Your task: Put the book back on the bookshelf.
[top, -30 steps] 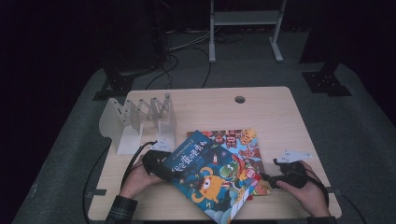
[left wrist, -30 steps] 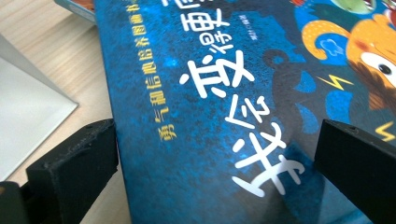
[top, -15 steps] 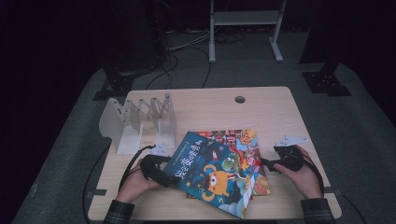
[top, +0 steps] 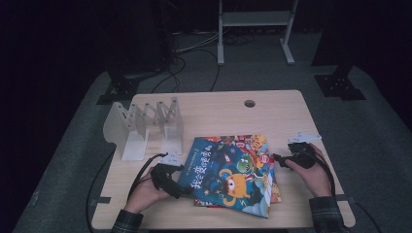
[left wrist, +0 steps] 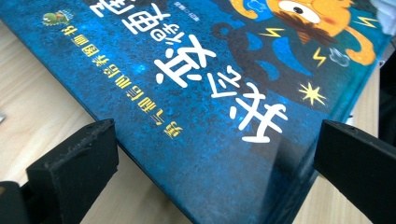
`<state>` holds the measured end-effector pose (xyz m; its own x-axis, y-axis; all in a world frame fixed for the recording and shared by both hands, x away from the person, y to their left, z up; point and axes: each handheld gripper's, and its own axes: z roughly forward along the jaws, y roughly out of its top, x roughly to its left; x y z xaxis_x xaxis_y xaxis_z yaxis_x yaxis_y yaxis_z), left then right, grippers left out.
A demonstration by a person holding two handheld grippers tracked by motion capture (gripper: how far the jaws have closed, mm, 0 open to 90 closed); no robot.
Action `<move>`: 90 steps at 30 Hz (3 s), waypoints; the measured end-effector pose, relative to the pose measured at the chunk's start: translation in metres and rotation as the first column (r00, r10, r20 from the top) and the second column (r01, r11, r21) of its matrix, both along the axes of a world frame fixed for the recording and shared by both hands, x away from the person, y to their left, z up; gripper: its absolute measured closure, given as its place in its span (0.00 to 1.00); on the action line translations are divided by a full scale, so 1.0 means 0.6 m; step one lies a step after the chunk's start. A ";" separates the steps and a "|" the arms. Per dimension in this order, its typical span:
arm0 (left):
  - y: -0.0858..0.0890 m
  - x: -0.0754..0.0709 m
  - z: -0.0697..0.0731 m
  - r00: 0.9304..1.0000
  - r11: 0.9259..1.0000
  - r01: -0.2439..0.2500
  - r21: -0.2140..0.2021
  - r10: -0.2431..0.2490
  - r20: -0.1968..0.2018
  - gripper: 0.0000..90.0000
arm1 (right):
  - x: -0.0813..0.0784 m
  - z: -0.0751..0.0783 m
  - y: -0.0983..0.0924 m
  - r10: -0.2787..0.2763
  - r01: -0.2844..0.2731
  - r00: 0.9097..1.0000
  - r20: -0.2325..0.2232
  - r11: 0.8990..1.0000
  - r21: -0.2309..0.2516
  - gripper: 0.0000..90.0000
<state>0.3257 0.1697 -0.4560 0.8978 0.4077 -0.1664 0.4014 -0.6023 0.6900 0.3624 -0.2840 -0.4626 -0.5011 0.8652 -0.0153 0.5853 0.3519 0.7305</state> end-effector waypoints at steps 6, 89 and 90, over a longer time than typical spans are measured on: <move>-0.016 -0.006 0.000 0.999 0.999 0.042 -0.001 -0.042 -0.010 0.00 | -0.015 0.011 0.005 0.035 -0.035 0.999 -0.004 0.998 0.054 0.25; 0.071 -0.008 -0.014 0.989 0.988 -0.151 -0.035 0.150 -0.012 0.00 | -0.104 -0.016 0.035 0.261 -0.262 0.965 0.030 0.964 0.047 0.26; 0.073 -0.008 -0.015 0.988 0.987 -0.153 -0.038 0.153 -0.014 0.00 | -0.103 -0.016 0.038 0.264 -0.265 0.964 0.032 0.963 0.042 0.26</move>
